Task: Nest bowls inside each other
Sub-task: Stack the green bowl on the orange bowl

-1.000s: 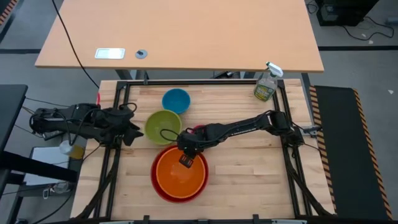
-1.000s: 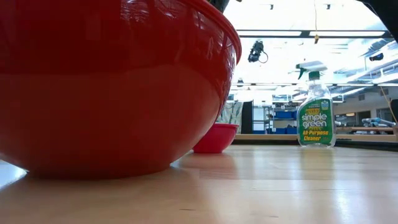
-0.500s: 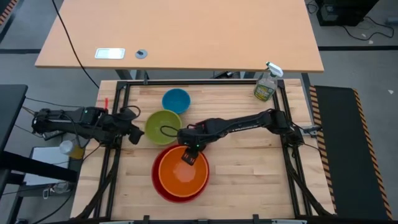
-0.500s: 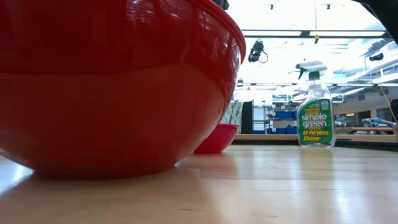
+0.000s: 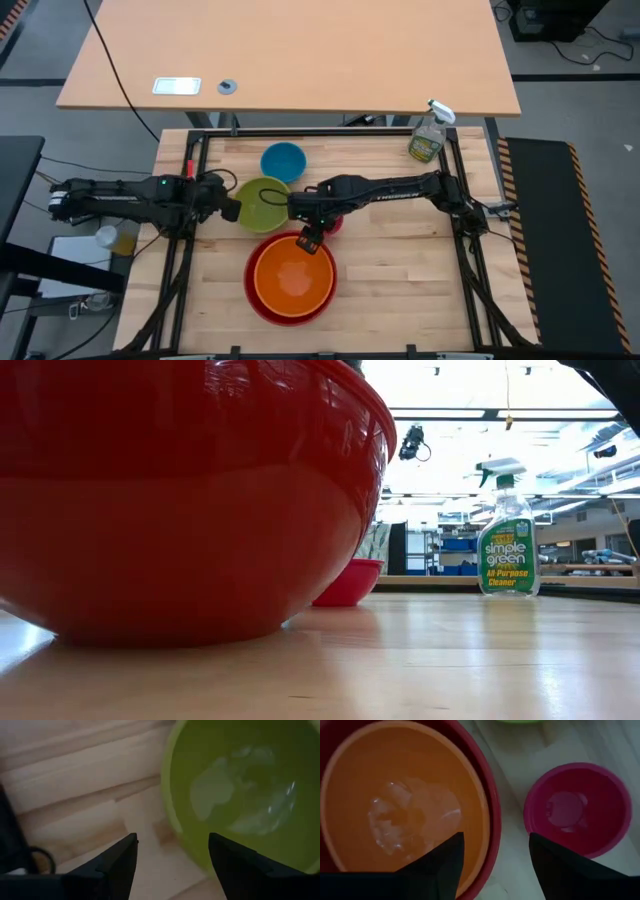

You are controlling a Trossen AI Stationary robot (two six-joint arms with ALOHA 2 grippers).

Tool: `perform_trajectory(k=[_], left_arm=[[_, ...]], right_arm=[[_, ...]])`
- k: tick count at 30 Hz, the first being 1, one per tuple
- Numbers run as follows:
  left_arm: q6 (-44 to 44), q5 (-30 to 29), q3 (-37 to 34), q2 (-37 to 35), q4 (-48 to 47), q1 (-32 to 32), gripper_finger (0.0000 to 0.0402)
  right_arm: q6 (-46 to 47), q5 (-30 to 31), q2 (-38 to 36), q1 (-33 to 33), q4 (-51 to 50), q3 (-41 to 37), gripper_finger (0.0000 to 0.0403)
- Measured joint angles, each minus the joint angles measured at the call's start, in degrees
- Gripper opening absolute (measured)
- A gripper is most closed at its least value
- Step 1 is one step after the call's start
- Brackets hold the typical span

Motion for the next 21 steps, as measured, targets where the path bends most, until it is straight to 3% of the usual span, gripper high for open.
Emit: perform_trajectory(k=[13, 16, 21], left_arm=[[1.9, 12.9, -12.2, -0.1, 18.6, 11.9, 0.0242], [2.1, 15.5, -13.4, -0.1, 20.2, 12.3, 0.0218], [3.6, 16.0, -13.5, -0.1, 19.7, 12.1, 0.0144]], right_arm=[[-3.5, 8.6, -0.6, 0.9, -4.4, 9.0, 0.0228], [-3.6, 10.3, -0.9, 0.9, -5.0, 8.9, 0.0228], [-4.0, 11.8, -1.5, 0.8, -5.6, 8.9, 0.0228]])
